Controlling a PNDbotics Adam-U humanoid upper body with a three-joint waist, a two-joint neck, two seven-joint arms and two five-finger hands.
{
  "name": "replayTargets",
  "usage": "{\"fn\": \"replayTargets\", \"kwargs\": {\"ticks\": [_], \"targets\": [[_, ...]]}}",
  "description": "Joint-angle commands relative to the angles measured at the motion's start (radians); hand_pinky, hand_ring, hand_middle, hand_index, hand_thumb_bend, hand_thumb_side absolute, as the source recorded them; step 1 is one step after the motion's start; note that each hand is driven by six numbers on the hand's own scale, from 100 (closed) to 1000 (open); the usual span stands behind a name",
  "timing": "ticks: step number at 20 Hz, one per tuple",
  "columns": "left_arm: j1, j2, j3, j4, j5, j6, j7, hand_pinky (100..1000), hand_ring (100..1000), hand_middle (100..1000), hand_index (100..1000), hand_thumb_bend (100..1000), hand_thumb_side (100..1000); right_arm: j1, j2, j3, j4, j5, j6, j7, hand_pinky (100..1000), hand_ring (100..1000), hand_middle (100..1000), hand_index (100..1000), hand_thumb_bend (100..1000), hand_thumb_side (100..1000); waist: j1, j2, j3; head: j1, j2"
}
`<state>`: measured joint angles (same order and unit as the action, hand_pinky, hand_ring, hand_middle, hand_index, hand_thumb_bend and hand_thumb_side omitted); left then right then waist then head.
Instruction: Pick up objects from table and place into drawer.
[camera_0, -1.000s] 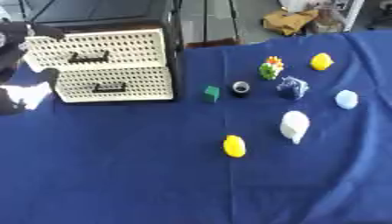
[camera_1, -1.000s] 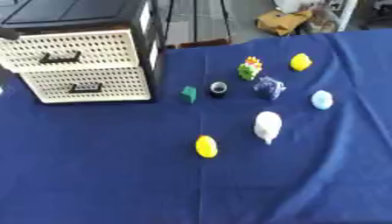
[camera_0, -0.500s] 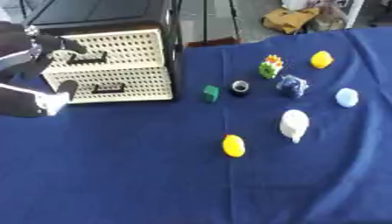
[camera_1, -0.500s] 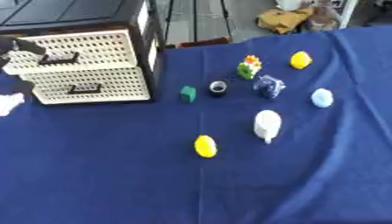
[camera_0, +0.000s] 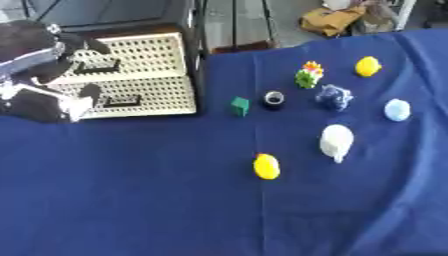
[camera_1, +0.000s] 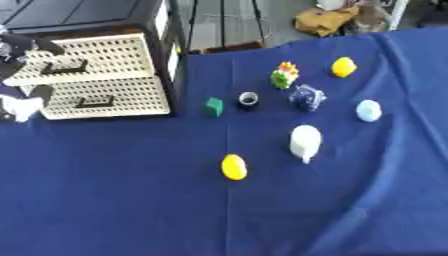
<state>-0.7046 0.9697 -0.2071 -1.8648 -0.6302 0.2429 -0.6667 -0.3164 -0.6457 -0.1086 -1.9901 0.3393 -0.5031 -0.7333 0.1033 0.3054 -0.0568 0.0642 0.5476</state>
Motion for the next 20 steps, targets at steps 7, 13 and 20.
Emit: {"fn": "replayTargets", "kwargs": {"ticks": [7,13,20], "targets": [[-0.036,-0.003,-0.001,0.088,-0.072,0.004,-0.027,100,100,178,923,100,391,-0.010,-0.006,0.002,-0.010,-0.004,-0.018,-0.012,667,726,597,753,100,977,0.004,0.001,-0.005,0.012,-0.026],[-0.047,-0.018,0.002,0.135,-0.095,0.021,-0.038,100,100,178,924,100,395,-0.008,0.001,0.006,-0.010,0.004,-0.017,-0.013,668,726,593,752,100,980,0.007,0.012,-0.011,0.019,-0.038],[-0.057,-0.030,0.010,0.174,-0.118,0.035,-0.023,100,100,178,935,100,395,-0.005,0.011,0.014,-0.010,0.011,-0.014,-0.007,669,725,587,749,100,979,0.008,0.022,-0.016,0.023,-0.052]]}}
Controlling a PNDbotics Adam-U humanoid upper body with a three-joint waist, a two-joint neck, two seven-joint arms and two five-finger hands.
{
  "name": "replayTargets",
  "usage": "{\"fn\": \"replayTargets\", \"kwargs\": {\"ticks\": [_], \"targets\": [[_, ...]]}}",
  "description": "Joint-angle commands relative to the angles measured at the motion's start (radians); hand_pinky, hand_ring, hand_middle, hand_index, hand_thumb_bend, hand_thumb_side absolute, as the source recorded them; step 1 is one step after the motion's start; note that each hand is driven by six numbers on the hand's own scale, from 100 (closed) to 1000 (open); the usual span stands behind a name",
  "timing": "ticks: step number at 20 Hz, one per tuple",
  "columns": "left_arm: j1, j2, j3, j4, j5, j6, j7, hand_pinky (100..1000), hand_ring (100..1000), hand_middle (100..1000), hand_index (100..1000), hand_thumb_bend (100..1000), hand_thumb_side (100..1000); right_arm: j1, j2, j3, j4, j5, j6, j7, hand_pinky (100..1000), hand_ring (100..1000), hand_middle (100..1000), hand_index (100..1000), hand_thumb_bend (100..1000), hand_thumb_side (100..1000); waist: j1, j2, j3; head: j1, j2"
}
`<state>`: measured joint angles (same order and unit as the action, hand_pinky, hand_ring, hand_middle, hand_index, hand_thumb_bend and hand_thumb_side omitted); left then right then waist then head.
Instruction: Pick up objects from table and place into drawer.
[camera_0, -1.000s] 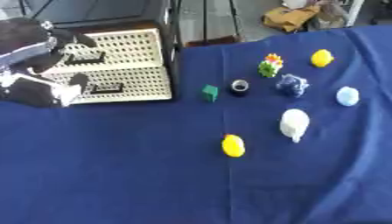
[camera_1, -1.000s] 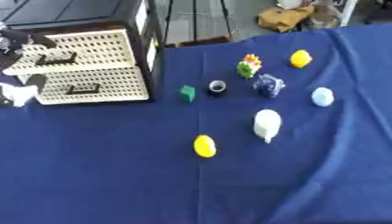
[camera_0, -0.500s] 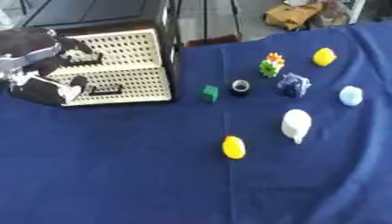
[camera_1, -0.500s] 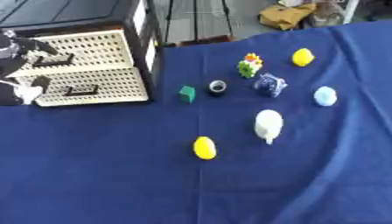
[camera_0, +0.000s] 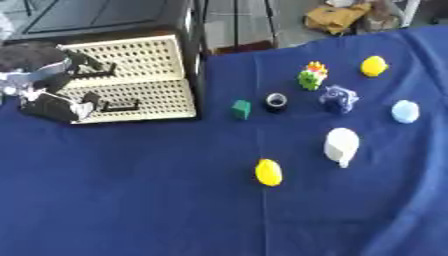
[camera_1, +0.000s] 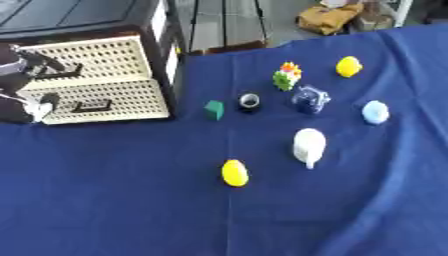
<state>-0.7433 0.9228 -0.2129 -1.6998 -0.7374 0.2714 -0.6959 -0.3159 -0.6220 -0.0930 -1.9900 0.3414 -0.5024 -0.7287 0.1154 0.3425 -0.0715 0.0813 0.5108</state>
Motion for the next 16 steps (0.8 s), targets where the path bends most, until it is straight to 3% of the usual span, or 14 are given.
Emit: {"fn": "replayTargets", "kwargs": {"ticks": [1,16], "targets": [[-0.019,0.016,0.017,0.014,-0.015,0.007,0.008,100,100,178,939,100,394,-0.005,-0.011,-0.001,-0.010,0.010,-0.014,-0.009,669,725,587,749,100,979,-0.003,-0.013,-0.002,0.006,-0.017],[-0.023,-0.003,0.020,0.081,-0.032,-0.002,-0.004,100,100,176,908,100,393,-0.006,0.008,0.006,-0.010,0.012,-0.010,0.008,672,725,568,743,100,974,-0.001,0.005,-0.018,0.017,-0.037]]}}
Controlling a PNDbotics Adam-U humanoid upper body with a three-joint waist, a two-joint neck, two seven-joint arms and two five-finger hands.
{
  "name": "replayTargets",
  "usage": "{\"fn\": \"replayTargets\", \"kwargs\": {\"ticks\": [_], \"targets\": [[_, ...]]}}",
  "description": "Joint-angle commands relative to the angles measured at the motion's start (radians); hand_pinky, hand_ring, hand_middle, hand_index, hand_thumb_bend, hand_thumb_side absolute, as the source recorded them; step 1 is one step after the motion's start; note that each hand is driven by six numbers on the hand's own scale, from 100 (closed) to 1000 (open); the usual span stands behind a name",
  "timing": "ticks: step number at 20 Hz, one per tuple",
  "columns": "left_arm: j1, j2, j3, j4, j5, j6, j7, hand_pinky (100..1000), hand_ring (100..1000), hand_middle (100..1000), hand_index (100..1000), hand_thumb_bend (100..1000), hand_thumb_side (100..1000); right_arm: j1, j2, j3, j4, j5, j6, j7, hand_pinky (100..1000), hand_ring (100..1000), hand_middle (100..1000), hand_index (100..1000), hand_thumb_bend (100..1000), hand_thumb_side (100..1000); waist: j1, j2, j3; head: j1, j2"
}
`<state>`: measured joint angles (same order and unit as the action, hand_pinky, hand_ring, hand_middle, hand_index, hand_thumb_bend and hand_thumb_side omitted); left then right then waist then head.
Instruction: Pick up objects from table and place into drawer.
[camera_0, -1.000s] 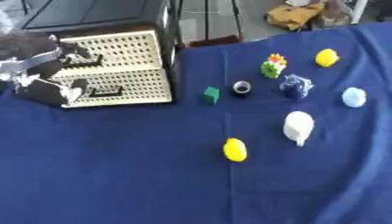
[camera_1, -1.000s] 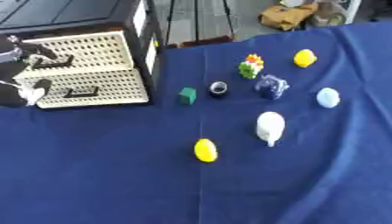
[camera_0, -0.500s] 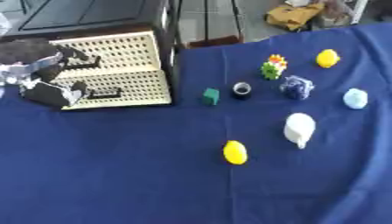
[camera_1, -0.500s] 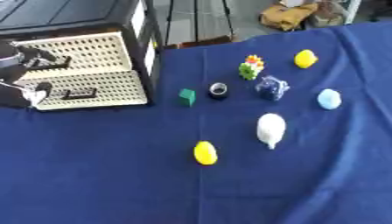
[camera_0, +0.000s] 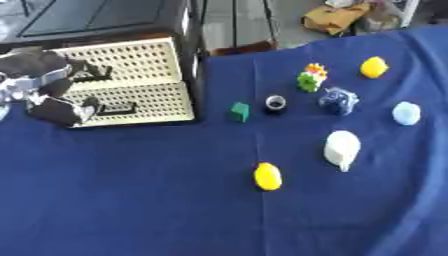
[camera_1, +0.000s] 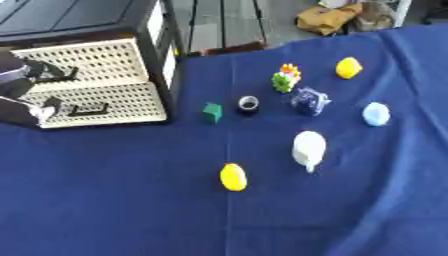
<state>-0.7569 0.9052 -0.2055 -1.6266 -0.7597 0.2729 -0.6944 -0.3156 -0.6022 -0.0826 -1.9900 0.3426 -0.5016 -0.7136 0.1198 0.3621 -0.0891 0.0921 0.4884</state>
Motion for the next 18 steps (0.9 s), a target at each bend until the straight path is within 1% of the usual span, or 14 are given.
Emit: {"fn": "replayTargets", "kwargs": {"ticks": [1,3,6,10,18], "targets": [[-0.009,0.014,0.012,0.008,-0.010,-0.010,-0.003,100,100,176,898,100,390,-0.005,-0.011,-0.004,-0.010,0.011,-0.011,-0.008,672,725,568,743,100,974,-0.005,-0.014,-0.002,0.007,-0.016],[-0.008,0.013,0.012,0.010,-0.010,-0.023,-0.001,100,100,177,875,100,386,-0.004,-0.008,-0.005,-0.010,0.013,-0.010,-0.008,672,725,566,741,100,974,-0.005,-0.012,-0.003,0.007,-0.017],[-0.007,0.012,0.010,0.013,-0.013,-0.039,-0.006,100,100,178,864,100,386,-0.003,-0.006,-0.004,-0.010,0.014,-0.009,-0.006,673,725,566,739,100,973,-0.004,-0.011,-0.004,0.006,-0.015],[-0.005,0.010,0.008,0.006,-0.021,-0.045,-0.014,100,100,177,846,100,380,-0.002,-0.005,-0.006,-0.010,0.012,-0.007,-0.010,673,725,566,739,100,967,-0.006,-0.012,-0.003,0.004,-0.013],[0.032,0.026,0.003,-0.103,-0.061,-0.039,-0.020,100,100,178,842,100,353,0.002,-0.007,-0.009,-0.010,0.001,-0.004,-0.016,675,726,569,737,100,961,-0.013,-0.026,0.014,-0.006,-0.002]]}}
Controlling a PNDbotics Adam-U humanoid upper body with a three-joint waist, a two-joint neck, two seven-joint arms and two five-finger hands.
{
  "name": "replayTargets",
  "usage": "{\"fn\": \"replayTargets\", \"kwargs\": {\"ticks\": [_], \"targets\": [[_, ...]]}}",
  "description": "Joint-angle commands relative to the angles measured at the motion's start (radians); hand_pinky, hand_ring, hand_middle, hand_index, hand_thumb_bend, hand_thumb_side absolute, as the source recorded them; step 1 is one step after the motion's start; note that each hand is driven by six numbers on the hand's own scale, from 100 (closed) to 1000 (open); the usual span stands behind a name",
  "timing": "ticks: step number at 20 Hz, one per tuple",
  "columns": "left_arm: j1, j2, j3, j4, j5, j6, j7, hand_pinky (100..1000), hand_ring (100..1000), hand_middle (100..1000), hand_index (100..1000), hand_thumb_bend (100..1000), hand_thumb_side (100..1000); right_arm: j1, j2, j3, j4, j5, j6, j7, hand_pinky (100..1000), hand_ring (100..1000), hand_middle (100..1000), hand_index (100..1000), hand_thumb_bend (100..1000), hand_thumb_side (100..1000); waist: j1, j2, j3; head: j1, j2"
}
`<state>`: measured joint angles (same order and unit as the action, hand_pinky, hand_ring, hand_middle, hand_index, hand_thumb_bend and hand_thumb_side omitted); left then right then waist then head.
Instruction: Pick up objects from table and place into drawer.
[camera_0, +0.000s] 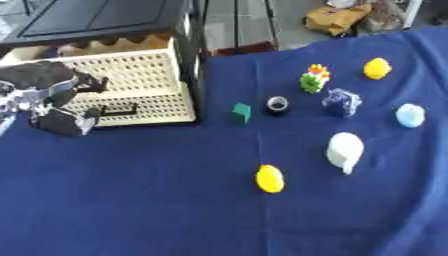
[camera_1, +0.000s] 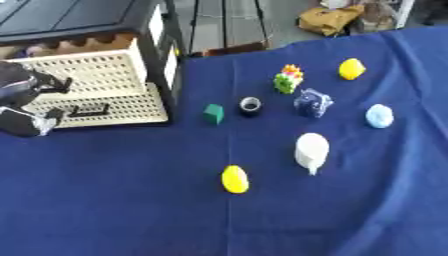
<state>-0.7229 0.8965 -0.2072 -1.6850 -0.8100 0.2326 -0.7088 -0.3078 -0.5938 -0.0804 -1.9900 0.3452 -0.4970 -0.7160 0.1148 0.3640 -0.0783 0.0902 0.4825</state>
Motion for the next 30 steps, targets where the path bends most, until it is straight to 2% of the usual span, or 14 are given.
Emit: {"fn": "replayTargets", "kwargs": {"ticks": [1,11,23,26,28,30], "targets": [[0.003,0.036,0.005,-0.059,-0.012,0.004,-0.009,100,100,178,842,100,352,-0.005,-0.016,-0.011,-0.010,-0.004,-0.009,-0.014,675,726,569,737,100,961,-0.009,-0.030,0.006,-0.006,0.003],[0.038,0.049,0.000,-0.150,-0.010,0.018,-0.036,100,101,177,834,100,344,-0.008,-0.023,-0.021,-0.010,-0.031,-0.011,-0.017,676,728,577,738,100,959,-0.020,-0.053,0.021,-0.015,0.006],[0.078,0.061,-0.001,-0.214,-0.009,0.024,-0.058,100,108,176,819,100,345,-0.005,-0.024,-0.029,-0.010,-0.043,-0.010,-0.024,675,728,580,735,100,955,-0.025,-0.060,0.031,-0.023,0.002],[0.077,0.059,0.003,-0.214,-0.011,0.030,-0.057,100,108,176,852,100,338,-0.005,-0.024,-0.030,-0.010,-0.046,-0.011,-0.025,675,728,579,734,100,955,-0.026,-0.061,0.031,-0.020,0.000],[0.076,0.058,0.004,-0.212,-0.017,0.035,-0.050,100,107,173,800,100,338,-0.005,-0.022,-0.029,-0.010,-0.048,-0.011,-0.024,675,728,579,733,100,954,-0.027,-0.061,0.031,-0.020,-0.002],[0.079,0.061,-0.001,-0.206,-0.018,0.032,-0.056,100,109,173,788,100,338,-0.006,-0.022,-0.030,-0.010,-0.051,-0.011,-0.024,675,728,581,733,100,953,-0.028,-0.063,0.031,-0.019,-0.003]]}}
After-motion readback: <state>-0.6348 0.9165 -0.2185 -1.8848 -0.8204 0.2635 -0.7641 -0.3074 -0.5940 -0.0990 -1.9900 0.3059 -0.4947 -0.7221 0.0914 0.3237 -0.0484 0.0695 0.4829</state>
